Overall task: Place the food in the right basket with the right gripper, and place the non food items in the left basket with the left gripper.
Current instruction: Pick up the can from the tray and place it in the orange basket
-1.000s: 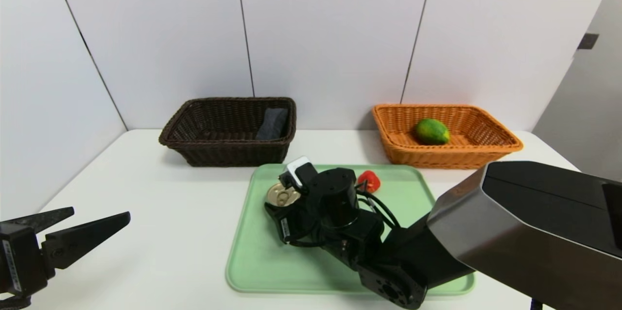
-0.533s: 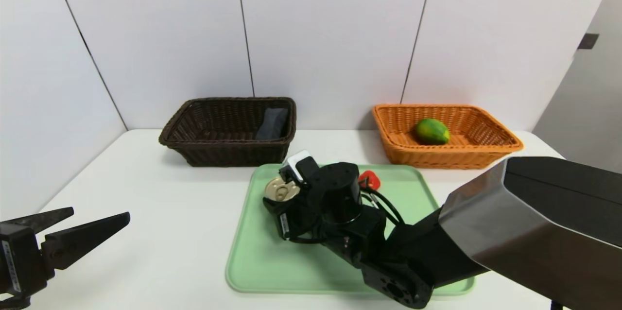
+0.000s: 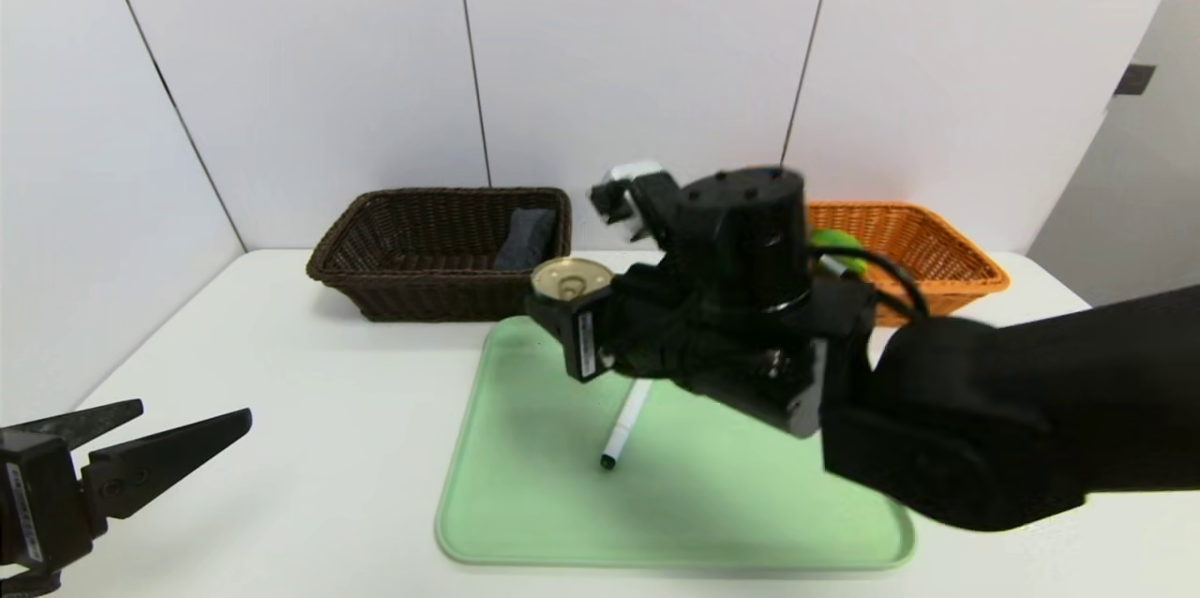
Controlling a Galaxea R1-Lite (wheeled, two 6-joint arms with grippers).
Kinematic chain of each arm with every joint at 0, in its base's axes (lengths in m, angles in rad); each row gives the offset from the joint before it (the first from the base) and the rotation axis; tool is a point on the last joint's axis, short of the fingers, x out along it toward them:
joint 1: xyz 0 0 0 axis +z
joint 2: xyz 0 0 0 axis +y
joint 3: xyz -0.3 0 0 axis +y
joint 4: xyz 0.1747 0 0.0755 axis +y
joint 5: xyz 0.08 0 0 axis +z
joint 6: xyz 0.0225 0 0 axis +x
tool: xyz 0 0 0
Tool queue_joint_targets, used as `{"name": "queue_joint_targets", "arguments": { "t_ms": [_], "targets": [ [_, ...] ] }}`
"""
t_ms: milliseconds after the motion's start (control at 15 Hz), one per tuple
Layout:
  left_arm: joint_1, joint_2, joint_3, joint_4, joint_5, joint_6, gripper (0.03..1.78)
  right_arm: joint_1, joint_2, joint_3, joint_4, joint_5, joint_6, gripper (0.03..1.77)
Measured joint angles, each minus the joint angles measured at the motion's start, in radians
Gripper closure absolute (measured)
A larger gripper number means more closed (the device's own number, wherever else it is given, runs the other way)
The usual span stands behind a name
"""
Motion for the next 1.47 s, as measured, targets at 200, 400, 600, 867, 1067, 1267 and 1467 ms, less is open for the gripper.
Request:
{"name": "queue_joint_targets", "arguments": {
  "t_ms": [200, 400, 600, 867, 1067, 1267, 1467],
  "targets": [
    [0.000, 0.006, -0.001, -0.001, 0.000, 0.001, 0.12, -0.144, -0.123, -0.167, 0.303, 0.057, 0.058, 0.81],
    [-0.001, 0.008, -0.003, -0.001, 0.000, 0.002, 0.12, -0.340, -0.181, -0.292, 0.491, 0.109, 0.057, 0.81],
    [-0.001, 0.008, -0.011, 0.000, 0.000, 0.002, 0.12, -0.537, -0.183, -0.342, 0.578, 0.154, 0.042, 0.81],
    [0.000, 0.011, -0.018, -0.001, 0.000, 0.002, 0.12, -0.683, -0.086, -0.359, 0.581, 0.162, 0.013, 0.81],
    [0.000, 0.013, -0.026, -0.001, 0.001, 0.002, 0.12, -0.722, 0.007, -0.374, 0.570, 0.160, 0.008, 0.81],
    [0.000, 0.013, -0.031, 0.000, 0.001, 0.001, 0.12, -0.758, 0.095, -0.397, 0.493, 0.139, 0.000, 0.82],
    [0.000, 0.014, -0.031, 0.000, 0.002, 0.001, 0.12, -0.787, 0.142, -0.405, 0.490, 0.114, -0.011, 0.82]
  ]
}}
